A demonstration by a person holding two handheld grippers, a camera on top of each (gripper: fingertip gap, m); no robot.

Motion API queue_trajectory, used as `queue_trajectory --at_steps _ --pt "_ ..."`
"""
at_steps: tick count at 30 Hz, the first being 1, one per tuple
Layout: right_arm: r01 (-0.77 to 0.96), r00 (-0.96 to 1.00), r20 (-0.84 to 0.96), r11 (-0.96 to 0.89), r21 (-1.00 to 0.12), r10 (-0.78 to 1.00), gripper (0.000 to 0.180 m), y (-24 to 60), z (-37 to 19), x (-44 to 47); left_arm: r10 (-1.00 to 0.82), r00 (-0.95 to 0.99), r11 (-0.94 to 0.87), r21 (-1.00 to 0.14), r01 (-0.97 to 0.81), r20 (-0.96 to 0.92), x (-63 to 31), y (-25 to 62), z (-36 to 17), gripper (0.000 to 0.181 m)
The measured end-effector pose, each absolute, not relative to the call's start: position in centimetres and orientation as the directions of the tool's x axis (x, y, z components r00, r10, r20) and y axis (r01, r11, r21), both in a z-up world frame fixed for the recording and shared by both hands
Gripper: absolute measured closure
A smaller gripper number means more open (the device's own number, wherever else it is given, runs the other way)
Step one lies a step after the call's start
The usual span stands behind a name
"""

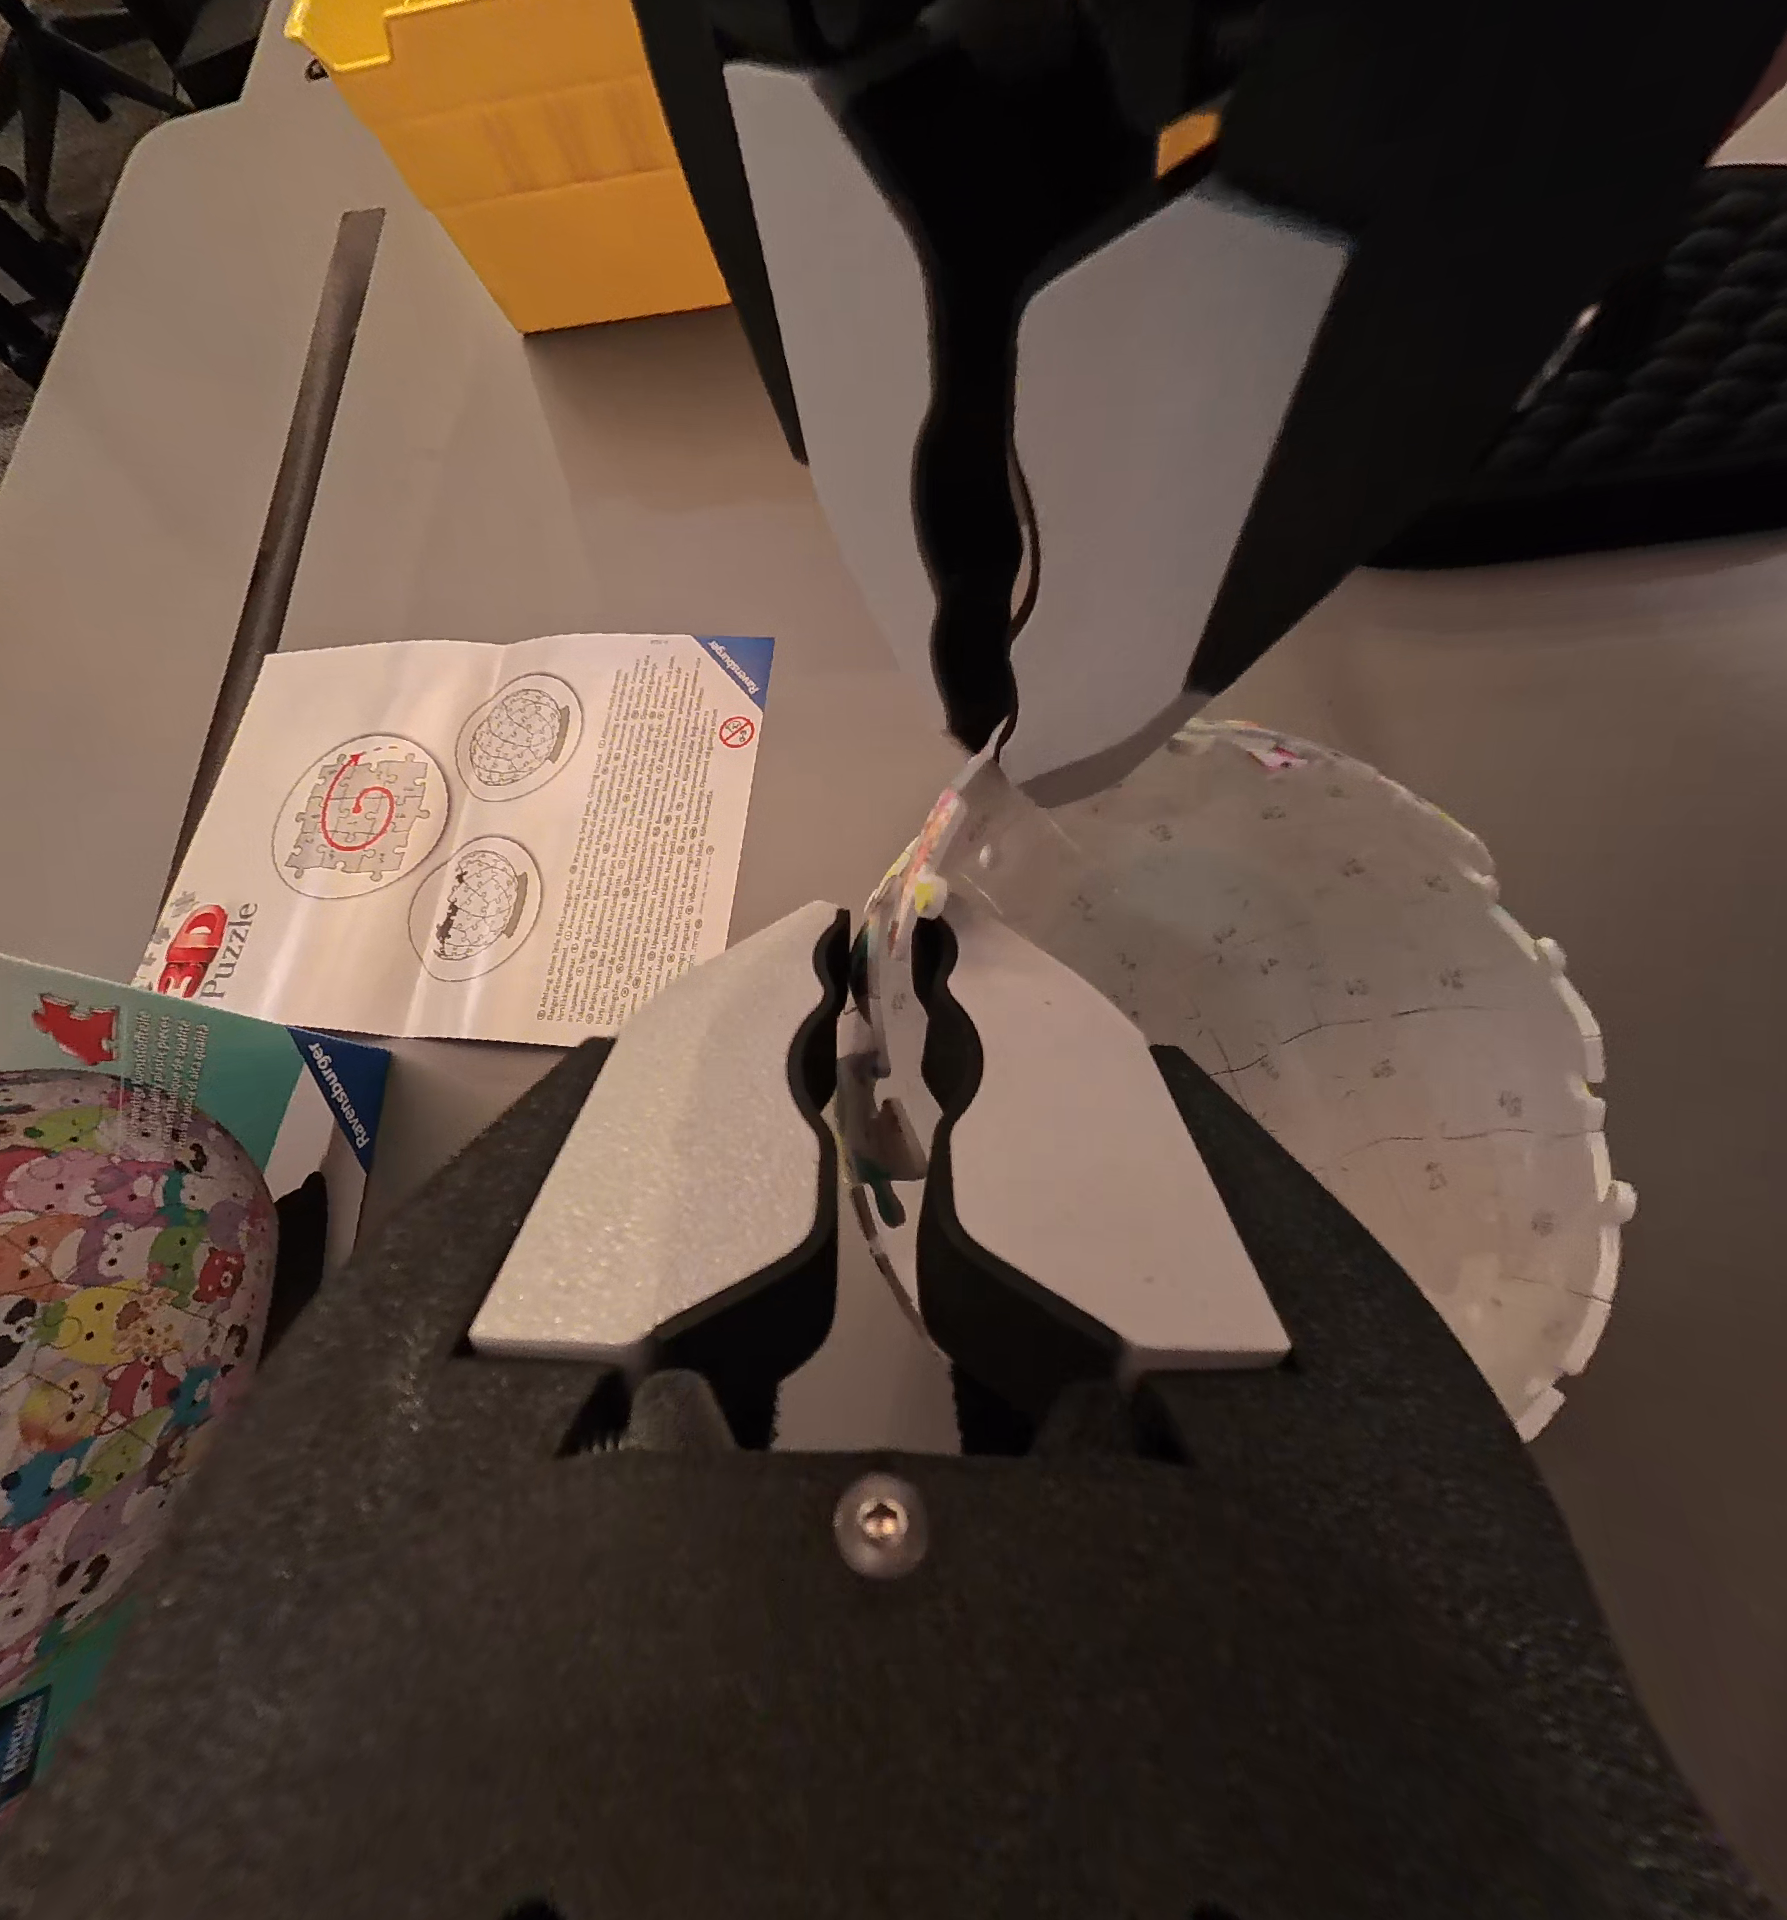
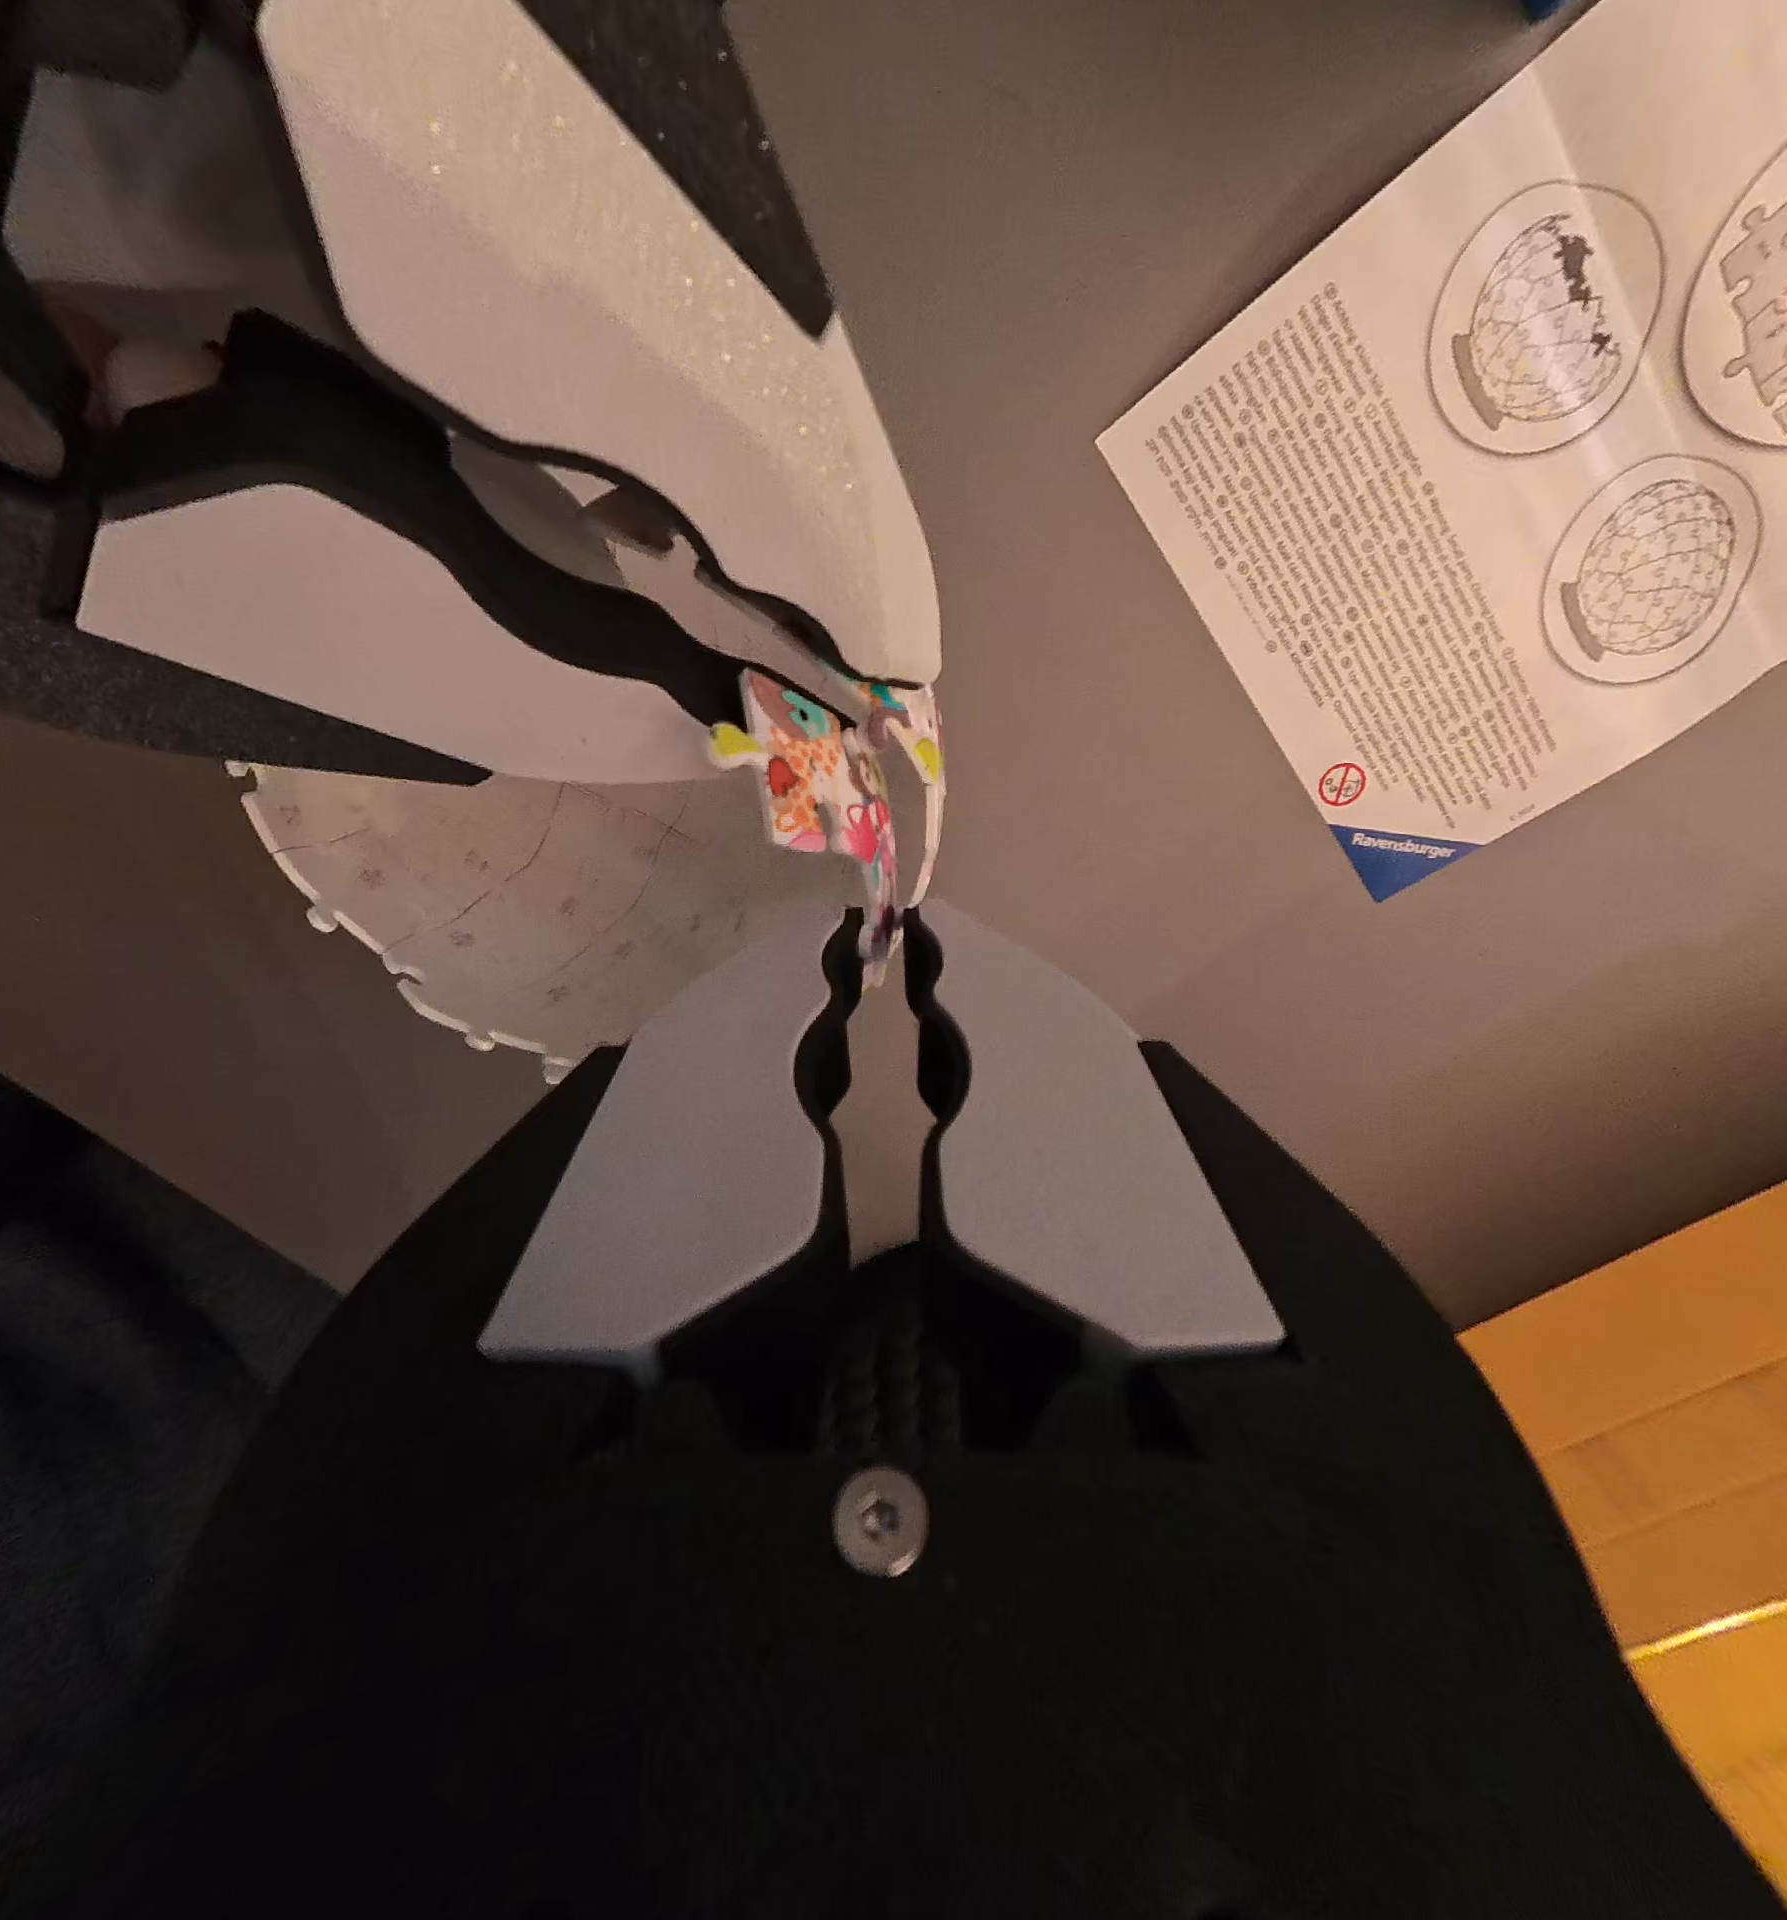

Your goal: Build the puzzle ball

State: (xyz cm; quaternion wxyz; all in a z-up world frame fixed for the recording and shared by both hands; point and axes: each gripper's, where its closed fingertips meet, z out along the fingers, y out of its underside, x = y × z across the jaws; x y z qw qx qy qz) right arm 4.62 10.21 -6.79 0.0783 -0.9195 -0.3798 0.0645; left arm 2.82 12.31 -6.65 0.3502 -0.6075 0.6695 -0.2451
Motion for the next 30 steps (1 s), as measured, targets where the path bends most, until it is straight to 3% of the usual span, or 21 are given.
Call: queue_trajectory --at_steps 15,30 --pt "0.680 0.728 -0.055 -0.730 -0.065 0.683 0.173 10.03 -7.29 5.22 -0.987 0.005 0.118 -0.747 -0.654 -0.160 3.09 12.31 -6.83 0.170" --pt "0.686 0.724 -0.006 -0.721 -0.103 0.690 0.165 10.69 -7.42 4.77 -0.988 0.012 0.108 -0.748 -0.655 -0.153 3.22 12.32 -6.89 0.171"
